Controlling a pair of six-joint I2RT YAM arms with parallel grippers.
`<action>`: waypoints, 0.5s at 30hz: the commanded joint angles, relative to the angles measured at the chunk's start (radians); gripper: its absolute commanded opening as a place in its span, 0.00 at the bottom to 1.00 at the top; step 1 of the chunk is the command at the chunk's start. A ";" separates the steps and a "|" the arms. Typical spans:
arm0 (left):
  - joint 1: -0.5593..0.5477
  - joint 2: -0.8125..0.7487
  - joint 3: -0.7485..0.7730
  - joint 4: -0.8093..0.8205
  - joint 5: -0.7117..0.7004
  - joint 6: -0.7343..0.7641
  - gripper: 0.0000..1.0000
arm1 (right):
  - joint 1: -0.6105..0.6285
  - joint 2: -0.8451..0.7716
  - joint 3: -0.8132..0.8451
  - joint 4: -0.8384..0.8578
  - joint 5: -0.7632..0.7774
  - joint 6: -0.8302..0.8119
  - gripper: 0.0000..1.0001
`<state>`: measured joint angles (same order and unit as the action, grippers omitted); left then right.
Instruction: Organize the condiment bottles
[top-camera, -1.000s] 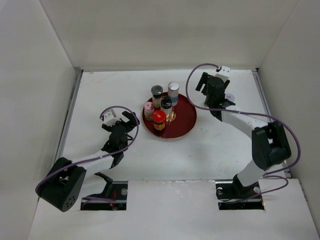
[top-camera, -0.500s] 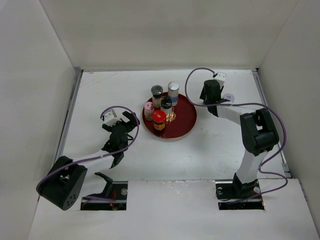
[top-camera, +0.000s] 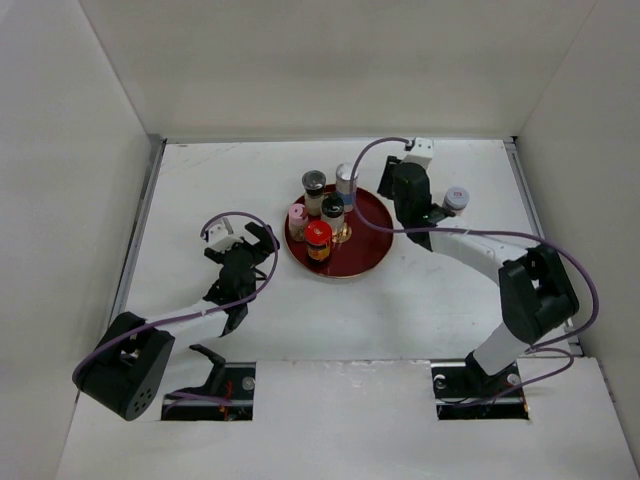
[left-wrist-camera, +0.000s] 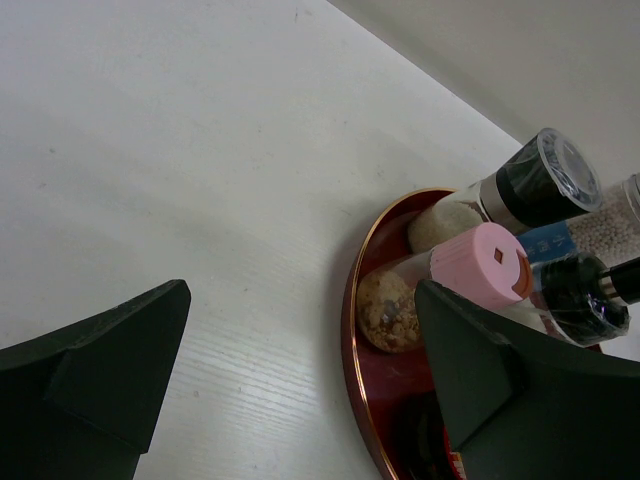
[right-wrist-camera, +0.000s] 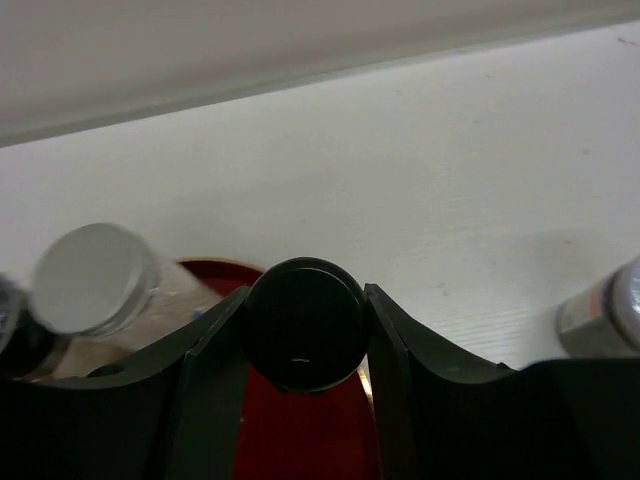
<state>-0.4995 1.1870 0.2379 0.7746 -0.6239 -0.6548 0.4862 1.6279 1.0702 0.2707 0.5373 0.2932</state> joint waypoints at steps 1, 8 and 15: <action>-0.003 -0.006 0.040 0.046 0.004 -0.006 0.98 | 0.050 -0.001 0.023 0.065 -0.040 -0.008 0.39; -0.001 -0.013 0.037 0.046 0.004 -0.006 0.98 | 0.081 0.133 0.111 0.053 -0.076 0.000 0.40; 0.000 -0.012 0.037 0.046 0.004 -0.006 0.98 | 0.081 0.207 0.120 0.039 -0.071 0.007 0.42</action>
<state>-0.4995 1.1870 0.2379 0.7746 -0.6243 -0.6548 0.5625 1.8225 1.1381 0.2764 0.4706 0.2920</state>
